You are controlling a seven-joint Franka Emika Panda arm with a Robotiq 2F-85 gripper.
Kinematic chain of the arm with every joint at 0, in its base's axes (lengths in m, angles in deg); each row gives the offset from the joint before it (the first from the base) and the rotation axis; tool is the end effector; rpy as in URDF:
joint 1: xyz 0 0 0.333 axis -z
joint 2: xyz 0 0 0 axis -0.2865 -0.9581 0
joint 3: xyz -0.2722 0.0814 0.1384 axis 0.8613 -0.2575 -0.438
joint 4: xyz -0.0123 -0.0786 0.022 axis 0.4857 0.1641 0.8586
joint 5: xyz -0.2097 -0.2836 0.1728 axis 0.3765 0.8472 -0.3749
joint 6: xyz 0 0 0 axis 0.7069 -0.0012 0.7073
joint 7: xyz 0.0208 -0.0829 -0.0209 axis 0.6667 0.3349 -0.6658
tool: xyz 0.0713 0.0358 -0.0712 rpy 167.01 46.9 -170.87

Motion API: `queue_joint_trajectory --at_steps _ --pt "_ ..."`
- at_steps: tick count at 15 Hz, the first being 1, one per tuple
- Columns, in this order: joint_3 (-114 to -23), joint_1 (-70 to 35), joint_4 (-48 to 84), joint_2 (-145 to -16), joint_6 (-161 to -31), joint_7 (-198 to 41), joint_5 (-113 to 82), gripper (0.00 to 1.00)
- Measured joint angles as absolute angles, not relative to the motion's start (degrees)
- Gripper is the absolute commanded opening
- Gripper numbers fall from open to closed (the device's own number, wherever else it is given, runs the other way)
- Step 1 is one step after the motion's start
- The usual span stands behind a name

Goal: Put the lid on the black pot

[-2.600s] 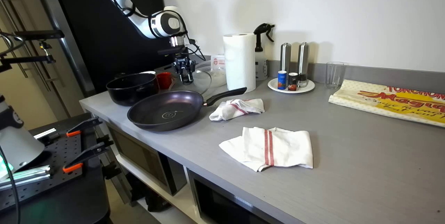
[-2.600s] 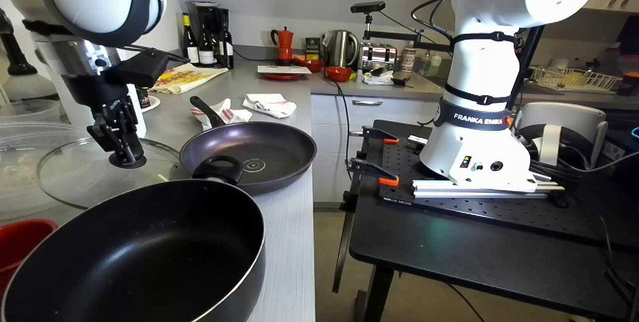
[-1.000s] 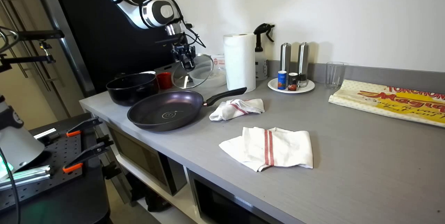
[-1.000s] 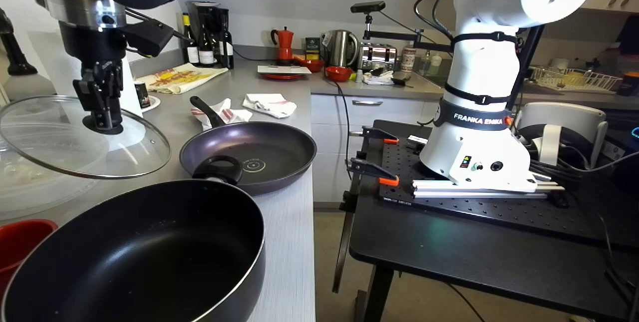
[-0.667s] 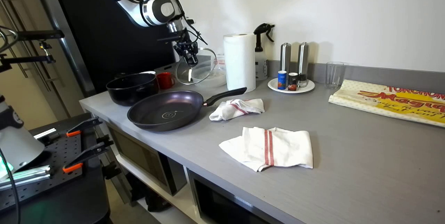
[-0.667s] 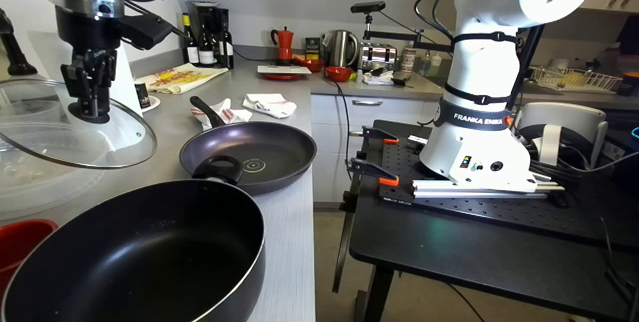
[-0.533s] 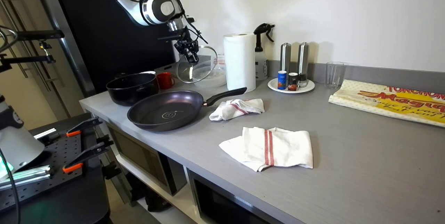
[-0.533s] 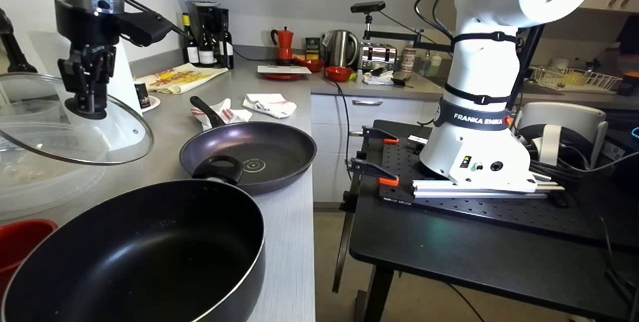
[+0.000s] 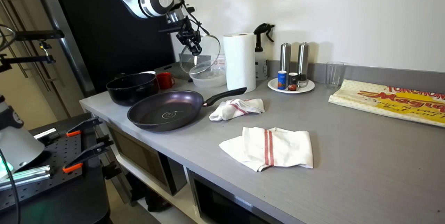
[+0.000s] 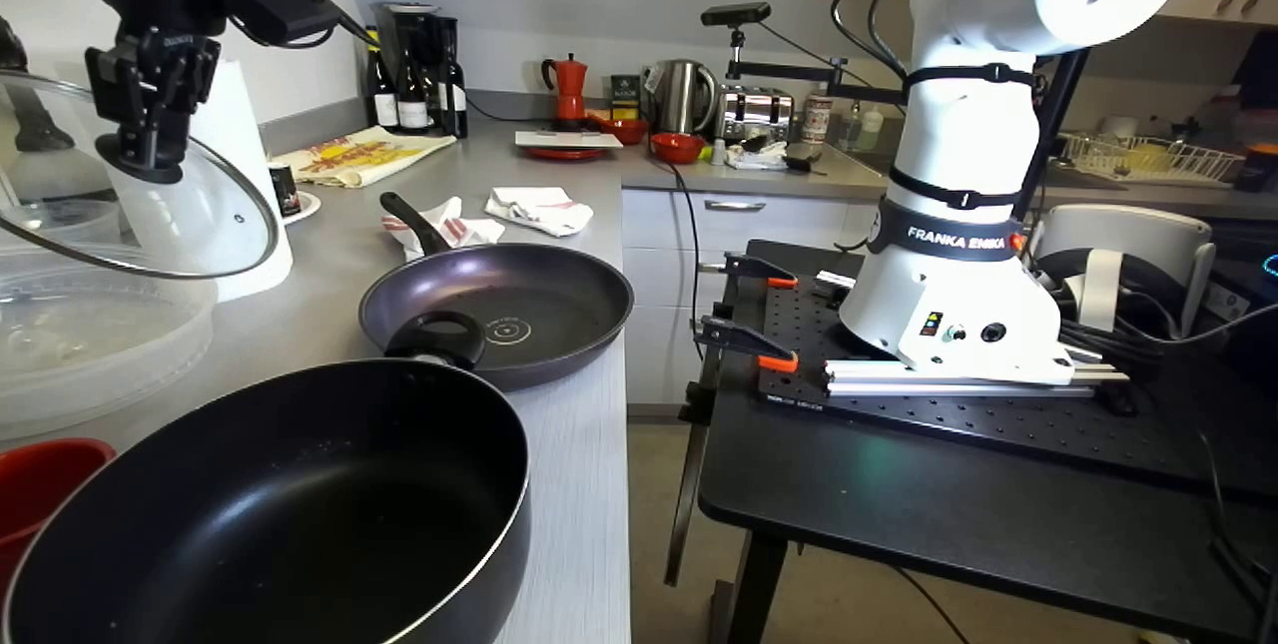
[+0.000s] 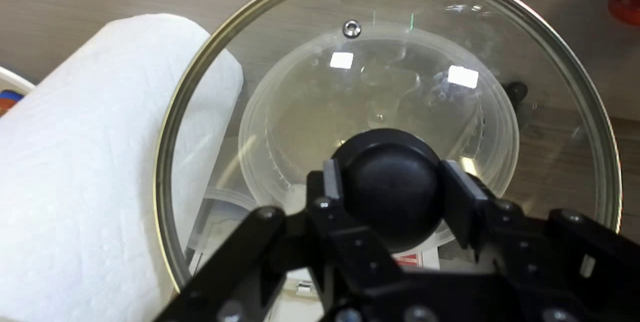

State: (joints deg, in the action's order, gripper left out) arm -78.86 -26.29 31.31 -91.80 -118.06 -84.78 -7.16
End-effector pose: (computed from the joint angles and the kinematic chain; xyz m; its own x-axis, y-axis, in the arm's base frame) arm 0.6529 0.1842 0.3077 0.8268 0.4088 0.3864 0.4033 -0.9097 0.0994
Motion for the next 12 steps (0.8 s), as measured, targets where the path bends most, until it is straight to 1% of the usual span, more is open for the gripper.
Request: queue_joint_trajectory --at_steps 7,12 --pt "-78.13 -27.67 34.15 -85.99 -118.08 -83.62 -6.52 0.25" --pt "-77.30 -29.72 36.83 -81.56 -114.39 -81.00 -3.15 0.25"
